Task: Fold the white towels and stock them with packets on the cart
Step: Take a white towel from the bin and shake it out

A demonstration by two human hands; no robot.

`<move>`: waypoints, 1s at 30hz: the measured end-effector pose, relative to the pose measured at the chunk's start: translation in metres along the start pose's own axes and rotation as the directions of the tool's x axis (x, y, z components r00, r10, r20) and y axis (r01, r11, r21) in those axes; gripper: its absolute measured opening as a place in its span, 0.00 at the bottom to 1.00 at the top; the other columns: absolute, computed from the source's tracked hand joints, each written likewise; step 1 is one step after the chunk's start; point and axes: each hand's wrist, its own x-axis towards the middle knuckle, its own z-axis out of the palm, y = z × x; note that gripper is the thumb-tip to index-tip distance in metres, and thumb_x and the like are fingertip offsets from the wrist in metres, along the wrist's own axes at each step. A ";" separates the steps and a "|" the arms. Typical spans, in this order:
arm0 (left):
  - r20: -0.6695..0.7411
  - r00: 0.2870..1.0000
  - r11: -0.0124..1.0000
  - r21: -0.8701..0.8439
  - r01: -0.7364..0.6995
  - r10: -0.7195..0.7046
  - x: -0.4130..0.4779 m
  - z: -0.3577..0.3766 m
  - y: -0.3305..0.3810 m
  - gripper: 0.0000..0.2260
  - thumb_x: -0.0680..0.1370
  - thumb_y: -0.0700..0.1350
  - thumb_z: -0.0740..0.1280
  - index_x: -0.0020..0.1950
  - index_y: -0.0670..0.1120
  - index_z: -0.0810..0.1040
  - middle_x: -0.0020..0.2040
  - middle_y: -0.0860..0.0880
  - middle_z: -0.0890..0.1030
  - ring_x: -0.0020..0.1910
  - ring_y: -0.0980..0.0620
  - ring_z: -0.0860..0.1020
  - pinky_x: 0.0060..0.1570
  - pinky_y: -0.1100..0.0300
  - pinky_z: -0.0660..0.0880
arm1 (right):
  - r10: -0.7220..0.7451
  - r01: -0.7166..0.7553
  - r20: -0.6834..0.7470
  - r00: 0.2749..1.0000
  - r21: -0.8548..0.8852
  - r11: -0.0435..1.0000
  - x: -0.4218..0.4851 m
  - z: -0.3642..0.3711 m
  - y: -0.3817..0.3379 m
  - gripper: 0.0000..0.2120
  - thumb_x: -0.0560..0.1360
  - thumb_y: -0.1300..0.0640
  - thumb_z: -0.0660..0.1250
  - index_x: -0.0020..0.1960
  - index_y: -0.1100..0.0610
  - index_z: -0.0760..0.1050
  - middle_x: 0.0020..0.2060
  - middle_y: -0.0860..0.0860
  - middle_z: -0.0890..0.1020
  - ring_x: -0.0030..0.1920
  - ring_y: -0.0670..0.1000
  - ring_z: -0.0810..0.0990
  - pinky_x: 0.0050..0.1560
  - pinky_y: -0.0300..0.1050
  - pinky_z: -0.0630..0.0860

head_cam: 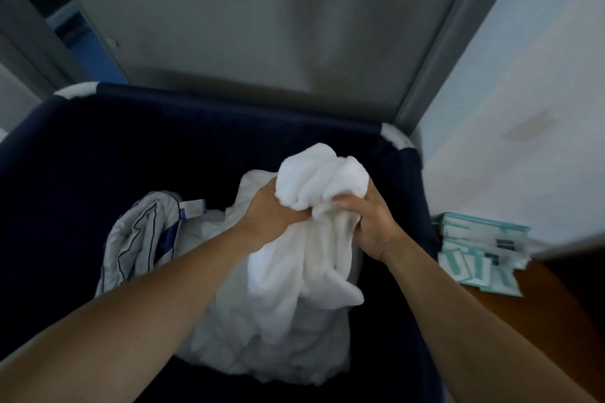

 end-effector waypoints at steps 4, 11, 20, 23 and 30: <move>-0.123 0.991 0.985 -0.169 0.024 -0.045 -0.011 0.012 0.058 0.15 0.71 0.50 0.77 0.54 0.59 0.77 0.47 0.57 0.83 0.49 0.58 0.81 0.44 0.63 0.77 | 0.024 0.003 0.073 0.997 -0.351 0.936 -0.038 -0.017 -0.024 0.46 0.63 0.51 0.82 0.71 0.35 0.58 0.63 0.36 0.74 0.62 0.38 0.73 0.59 0.40 0.74; -0.226 0.973 0.980 -0.199 0.005 -0.051 -0.034 0.048 0.164 0.14 0.70 0.58 0.75 0.52 0.55 0.79 0.44 0.55 0.84 0.44 0.56 0.83 0.34 0.64 0.74 | -0.119 0.057 -0.078 0.990 -0.550 0.833 -0.082 -0.037 -0.068 0.53 0.60 0.47 0.83 0.75 0.45 0.55 0.60 0.39 0.72 0.59 0.43 0.72 0.53 0.34 0.73; -0.139 0.966 0.920 -0.300 -0.252 0.219 -0.072 0.085 0.304 0.18 0.69 0.54 0.78 0.55 0.51 0.80 0.51 0.50 0.85 0.50 0.51 0.83 0.51 0.53 0.80 | -0.394 0.169 -0.271 0.878 -0.594 0.787 -0.156 -0.091 -0.189 0.40 0.59 0.53 0.83 0.67 0.44 0.69 0.53 0.42 0.80 0.56 0.49 0.79 0.58 0.53 0.77; -0.054 0.957 0.895 -0.343 -0.286 0.285 -0.081 0.103 0.341 0.21 0.67 0.54 0.79 0.56 0.49 0.80 0.51 0.50 0.85 0.50 0.51 0.83 0.51 0.53 0.81 | -0.439 0.159 -0.362 0.823 -0.594 0.788 -0.187 -0.105 -0.219 0.36 0.59 0.56 0.83 0.62 0.43 0.72 0.51 0.42 0.81 0.53 0.47 0.80 0.57 0.54 0.78; 0.068 0.939 0.836 -0.481 -0.266 0.338 -0.106 0.145 0.400 0.23 0.67 0.50 0.79 0.58 0.42 0.79 0.51 0.46 0.84 0.48 0.48 0.83 0.49 0.53 0.81 | -0.499 0.116 -0.477 0.723 -0.629 0.769 -0.258 -0.130 -0.273 0.37 0.55 0.57 0.82 0.62 0.45 0.75 0.51 0.43 0.83 0.53 0.47 0.81 0.56 0.52 0.79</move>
